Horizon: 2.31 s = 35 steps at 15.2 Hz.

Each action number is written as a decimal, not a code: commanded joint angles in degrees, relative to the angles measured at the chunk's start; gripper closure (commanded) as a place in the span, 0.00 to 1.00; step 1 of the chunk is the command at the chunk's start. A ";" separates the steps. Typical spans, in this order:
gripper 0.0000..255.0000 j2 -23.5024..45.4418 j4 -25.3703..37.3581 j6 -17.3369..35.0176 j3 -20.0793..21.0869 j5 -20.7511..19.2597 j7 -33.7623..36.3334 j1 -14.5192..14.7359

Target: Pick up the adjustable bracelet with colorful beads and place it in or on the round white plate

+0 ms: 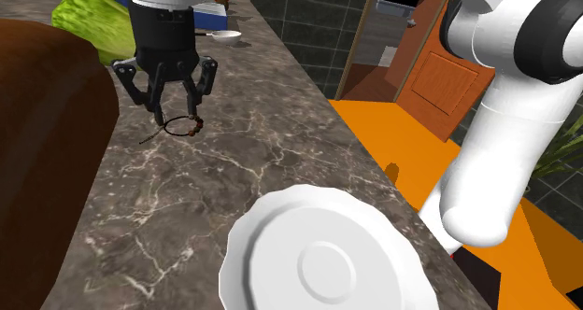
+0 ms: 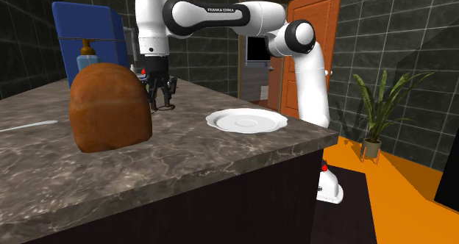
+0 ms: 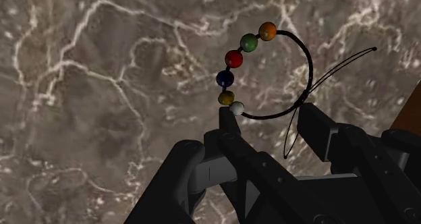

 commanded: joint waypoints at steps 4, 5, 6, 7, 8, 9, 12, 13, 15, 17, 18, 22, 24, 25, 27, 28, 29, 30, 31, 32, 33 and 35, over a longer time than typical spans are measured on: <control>1.00 0.03 -0.28 -0.06 -0.03 0.04 0.01 -0.03; 1.00 0.21 -0.11 -0.08 -0.05 -0.07 0.01 0.00; 1.00 0.35 0.83 -0.90 -0.02 -0.16 0.04 0.11; 1.00 0.51 1.79 -1.73 0.01 -0.25 0.09 0.23; 1.00 0.71 2.81 -2.58 0.04 -0.37 0.14 0.37; 1.00 0.92 3.83 -3.44 0.07 -0.50 0.20 0.52; 1.00 1.68 7.07 -6.06 0.17 -0.97 0.42 1.06; 1.00 1.98 8.22 -6.96 0.20 -1.16 0.50 1.27; 1.00 2.66 10.62 -8.81 0.26 -1.59 0.69 1.74; 1.00 3.44 13.18 -10.71 0.32 -2.10 0.89 2.31; 1.00 3.87 14.52 -11.70 0.35 -2.38 1.01 2.63; 1.00 5.61 19.53 -15.23 0.43 -3.54 1.42 3.96; 1.00 0.17 12.86 -13.11 1.07 -0.23 1.60 2.02; 1.00 -2.42 9.94 -12.27 1.32 1.38 1.60 1.25; 1.00 -7.43 4.72 -10.98 1.50 4.56 1.47 0.26; 1.00 -9.84 2.38 -10.50 1.50 6.10 1.38 -0.04; 1.00 -12.20 0.19 -10.13 1.42 7.61 1.29 -0.18; 1.00 -14.50 -1.87 -9.86 1.30 9.07 1.20 -0.20; 1.00 -16.75 -3.79 -9.67 1.19 10.48 1.13 -0.16; 1.00 -18.93 -5.60 -9.57 1.01 11.84 1.10 0.02; 1.00 -21.05 -7.30 -9.55 0.84 13.15 1.10 0.26; 1.00 -25.10 -10.40 -9.69 0.43 15.59 1.24 1.02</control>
